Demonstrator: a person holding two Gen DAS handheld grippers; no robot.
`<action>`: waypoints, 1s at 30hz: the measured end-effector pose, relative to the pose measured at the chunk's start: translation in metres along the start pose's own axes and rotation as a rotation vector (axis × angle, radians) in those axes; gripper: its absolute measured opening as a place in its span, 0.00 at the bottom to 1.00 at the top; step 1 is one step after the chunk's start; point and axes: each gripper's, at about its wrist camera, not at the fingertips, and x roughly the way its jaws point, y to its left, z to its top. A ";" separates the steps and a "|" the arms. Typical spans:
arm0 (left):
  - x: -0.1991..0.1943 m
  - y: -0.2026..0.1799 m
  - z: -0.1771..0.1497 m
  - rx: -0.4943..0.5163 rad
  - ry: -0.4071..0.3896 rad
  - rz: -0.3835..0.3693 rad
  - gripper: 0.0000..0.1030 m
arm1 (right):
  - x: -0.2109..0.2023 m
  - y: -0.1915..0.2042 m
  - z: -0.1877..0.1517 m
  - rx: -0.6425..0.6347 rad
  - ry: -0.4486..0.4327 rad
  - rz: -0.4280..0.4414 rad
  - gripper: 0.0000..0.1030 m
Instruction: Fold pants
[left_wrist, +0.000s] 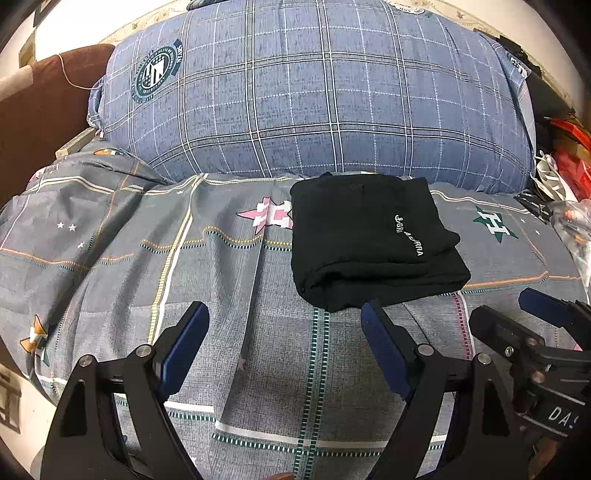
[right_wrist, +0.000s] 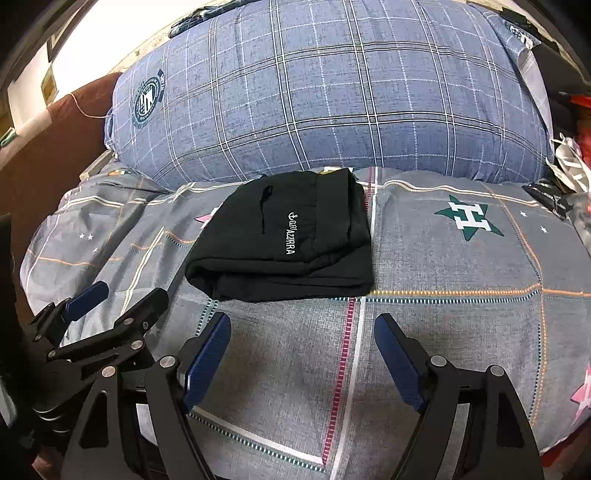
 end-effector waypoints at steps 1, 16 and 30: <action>0.001 0.000 0.000 -0.003 0.003 -0.002 0.83 | 0.001 0.001 0.000 -0.004 0.004 -0.001 0.79; 0.002 -0.001 -0.002 0.009 0.013 0.017 0.83 | -0.001 -0.001 -0.002 0.008 0.007 -0.012 0.79; 0.004 -0.004 -0.002 0.011 0.023 0.025 0.83 | 0.000 -0.003 -0.002 0.016 0.014 -0.011 0.79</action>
